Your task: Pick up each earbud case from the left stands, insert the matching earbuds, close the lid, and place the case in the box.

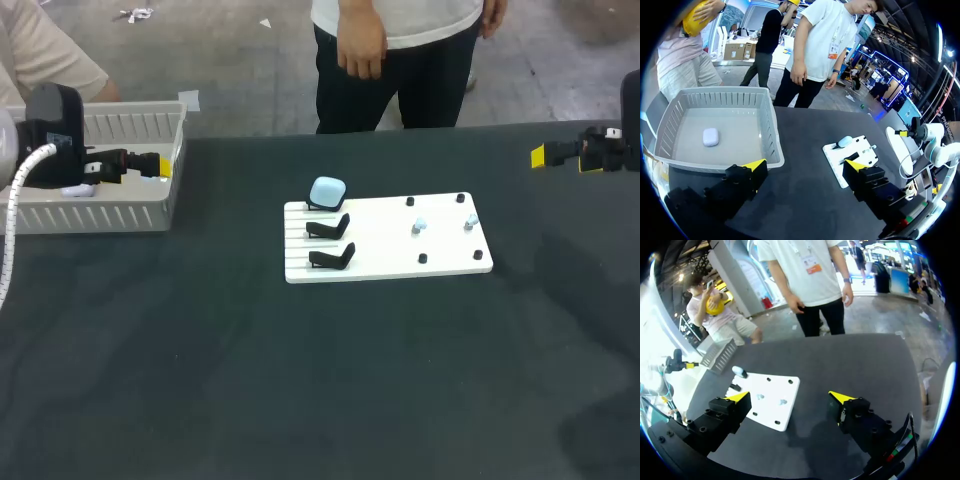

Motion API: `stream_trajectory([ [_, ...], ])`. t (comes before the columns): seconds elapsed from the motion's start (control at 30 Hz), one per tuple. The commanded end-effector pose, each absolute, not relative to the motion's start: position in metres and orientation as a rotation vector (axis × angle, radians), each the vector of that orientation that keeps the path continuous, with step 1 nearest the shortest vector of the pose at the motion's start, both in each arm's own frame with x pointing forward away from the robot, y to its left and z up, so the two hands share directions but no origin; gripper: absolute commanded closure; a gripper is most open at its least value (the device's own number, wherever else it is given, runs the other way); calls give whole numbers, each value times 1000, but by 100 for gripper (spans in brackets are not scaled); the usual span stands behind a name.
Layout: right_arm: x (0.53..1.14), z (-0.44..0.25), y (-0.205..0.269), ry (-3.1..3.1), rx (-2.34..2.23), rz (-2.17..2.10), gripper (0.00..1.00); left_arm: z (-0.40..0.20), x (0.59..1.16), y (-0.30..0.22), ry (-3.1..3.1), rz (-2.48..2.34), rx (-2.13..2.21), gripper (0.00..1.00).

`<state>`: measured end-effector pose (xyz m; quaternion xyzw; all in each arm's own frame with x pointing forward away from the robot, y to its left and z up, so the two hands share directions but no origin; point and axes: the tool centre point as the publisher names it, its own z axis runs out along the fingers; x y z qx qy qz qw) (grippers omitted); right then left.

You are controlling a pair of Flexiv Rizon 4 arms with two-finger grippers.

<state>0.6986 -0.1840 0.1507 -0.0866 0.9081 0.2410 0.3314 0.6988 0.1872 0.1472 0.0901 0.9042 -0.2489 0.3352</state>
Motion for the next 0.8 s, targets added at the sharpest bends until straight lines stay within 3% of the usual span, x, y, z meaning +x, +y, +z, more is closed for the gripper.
stream_trajectory([
  [0.03, 699, 150, -184, 2373, -229, 631, 0, 149, 699, 185, 2371, -639, 231, 0],
  [0.37, 699, 150, -184, 2373, -229, 631, 0, 149, 699, 185, 2371, -639, 231, 0],
  [0.8, 699, 150, -184, 2373, -229, 631, 0, 154, 702, 173, 1725, -861, 938, 0],
])
